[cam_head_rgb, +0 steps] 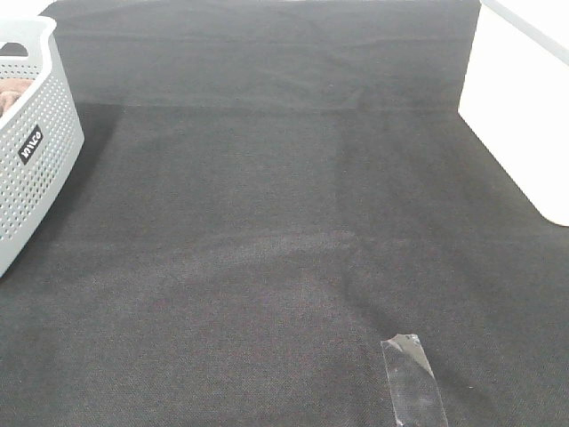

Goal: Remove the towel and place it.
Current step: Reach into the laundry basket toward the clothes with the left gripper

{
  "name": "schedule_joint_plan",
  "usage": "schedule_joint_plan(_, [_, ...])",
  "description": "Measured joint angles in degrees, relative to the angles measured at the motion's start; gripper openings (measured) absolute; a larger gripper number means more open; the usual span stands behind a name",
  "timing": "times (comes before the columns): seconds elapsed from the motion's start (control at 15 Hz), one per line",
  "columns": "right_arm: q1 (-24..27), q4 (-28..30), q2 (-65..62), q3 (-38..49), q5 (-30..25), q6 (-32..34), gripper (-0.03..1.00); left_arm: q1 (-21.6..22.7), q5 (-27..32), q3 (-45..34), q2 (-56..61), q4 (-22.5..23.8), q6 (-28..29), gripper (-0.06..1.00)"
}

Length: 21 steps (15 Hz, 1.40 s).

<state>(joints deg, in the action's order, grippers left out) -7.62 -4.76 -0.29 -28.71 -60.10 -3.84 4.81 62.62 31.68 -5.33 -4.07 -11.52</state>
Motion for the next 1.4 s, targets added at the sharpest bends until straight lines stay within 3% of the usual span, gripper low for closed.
schedule_joint_plan(0.07, [0.0, 0.0, 0.0, 0.0, 0.0, 0.0, 0.7, 0.0, 0.74, 1.55, -2.41, 0.57, -2.18, 0.99])
schedule_joint_plan(0.33, [0.0, 0.0, 0.0, 0.0, 0.0, 0.0, 0.7, -0.4, 3.9, 19.37, -23.89, 1.72, -25.5, 0.99])
schedule_joint_plan(0.53, [0.0, 0.0, 0.0, 0.0, 0.0, 0.0, 0.7, -3.67, 4.47, 31.68, -36.9, 2.75, -37.82, 0.99])
schedule_joint_plan(0.73, [0.0, 0.0, 0.0, 0.0, 0.0, 0.0, 0.7, -8.08, 5.5, 41.02, -51.11, 13.41, -41.42, 0.99])
schedule_joint_plan(0.87, [0.0, 0.0, 0.0, 0.0, 0.0, 0.0, 0.7, -8.37, 5.44, 46.41, -61.82, 20.11, -41.6, 0.99])
schedule_joint_plan(1.07, [0.0, 0.0, 0.0, 0.0, 0.0, 0.0, 0.7, -8.48, 4.81, 51.05, -75.4, 26.36, -41.83, 0.99])
schedule_joint_plan(1.2, [0.0, 0.0, 0.0, 0.0, 0.0, 0.0, 0.7, -7.39, 2.86, 51.11, -81.42, 28.42, -43.83, 0.99])
schedule_joint_plan(1.4, [0.0, 0.0, 0.0, 0.0, 0.0, 0.0, 0.7, -1.72, -3.04, 51.11, -87.61, 26.87, -49.96, 0.99])
